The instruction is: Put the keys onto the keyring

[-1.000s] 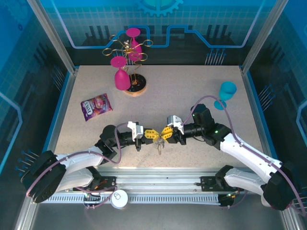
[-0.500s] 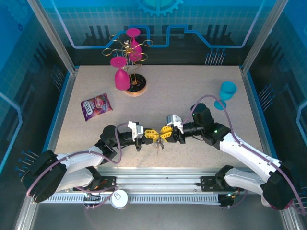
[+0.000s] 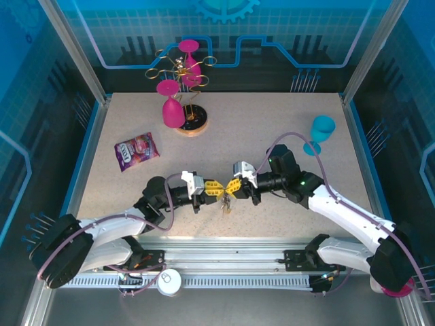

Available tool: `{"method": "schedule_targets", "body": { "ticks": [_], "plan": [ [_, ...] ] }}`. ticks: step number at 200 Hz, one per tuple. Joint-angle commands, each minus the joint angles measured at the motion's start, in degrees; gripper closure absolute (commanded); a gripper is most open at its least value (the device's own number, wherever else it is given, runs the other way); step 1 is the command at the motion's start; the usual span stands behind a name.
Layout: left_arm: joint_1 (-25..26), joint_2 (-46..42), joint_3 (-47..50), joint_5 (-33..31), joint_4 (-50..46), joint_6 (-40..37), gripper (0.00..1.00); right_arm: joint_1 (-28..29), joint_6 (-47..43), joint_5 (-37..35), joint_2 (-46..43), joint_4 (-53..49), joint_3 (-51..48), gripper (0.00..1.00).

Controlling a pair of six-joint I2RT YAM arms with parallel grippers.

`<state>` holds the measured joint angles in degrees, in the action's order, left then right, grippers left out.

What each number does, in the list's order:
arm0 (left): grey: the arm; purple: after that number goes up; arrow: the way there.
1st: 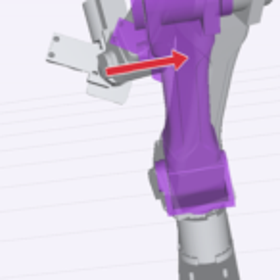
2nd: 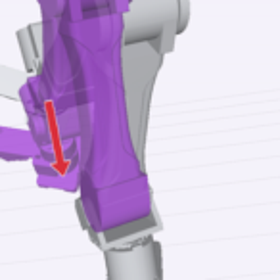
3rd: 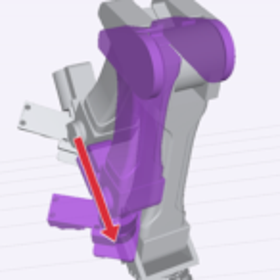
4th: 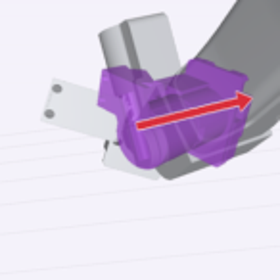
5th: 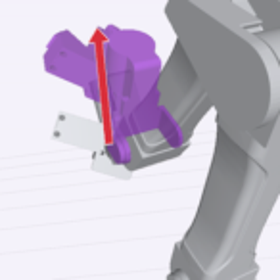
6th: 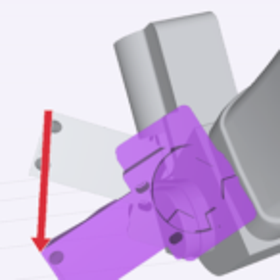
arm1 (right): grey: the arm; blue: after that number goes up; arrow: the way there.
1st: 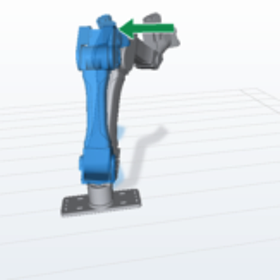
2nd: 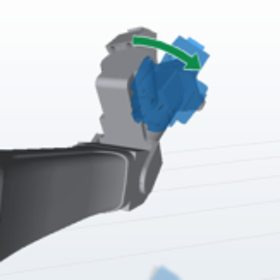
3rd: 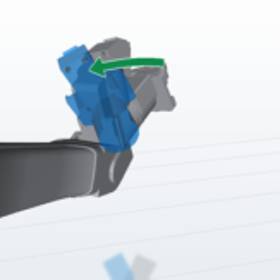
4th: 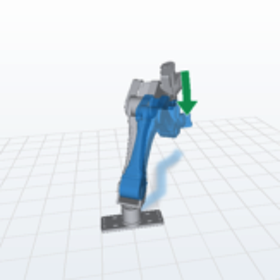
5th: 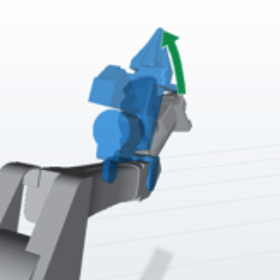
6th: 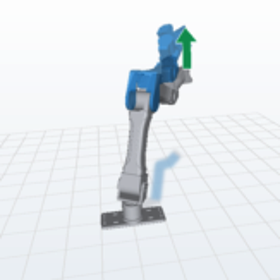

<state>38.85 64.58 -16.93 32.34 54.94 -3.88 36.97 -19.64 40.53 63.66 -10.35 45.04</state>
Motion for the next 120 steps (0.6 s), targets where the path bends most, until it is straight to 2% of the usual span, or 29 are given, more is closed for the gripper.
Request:
{"method": "schedule_targets", "body": {
  "ticks": [1, 31, 75, 84, 108, 120],
  "plan": [
    [0.2, -3.5, -3.6, -1.8, -13.0, -5.7, 0.85, 1.6, -6.6, -2.6, 0.9, -9.8, 5.0, 1.00],
    [0.2, -6.1, -6.9, -1.5, -25.0, -10.3, 0.87, 4.2, -12.6, -8.4, 4.3, -22.3, 12.7, 1.00],
    [0.2, -6.6, -10.6, -0.2, -33.2, -14.1, 0.94, 8.4, -18.1, -15.4, 10.2, -34.0, 21.6, 1.00],
    [0.2, -6.5, -11.1, 0.0, -34.3, -14.6, 1.00, 8.9, -18.3, -15.9, 11.0, -35.4, 23.1, 1.00],
    [0.2, -7.1, -10.8, 0.2, -33.8, -15.0, 1.00, 8.2, -16.2, -14.6, 9.4, -31.8, 22.0, 1.00],
    [0.3, -7.6, -9.6, 0.3, -31.2, -14.5, 1.00, 6.6, -13.3, -13.3, 6.7, -27.1, 18.8, 0.84]
  ]
}}
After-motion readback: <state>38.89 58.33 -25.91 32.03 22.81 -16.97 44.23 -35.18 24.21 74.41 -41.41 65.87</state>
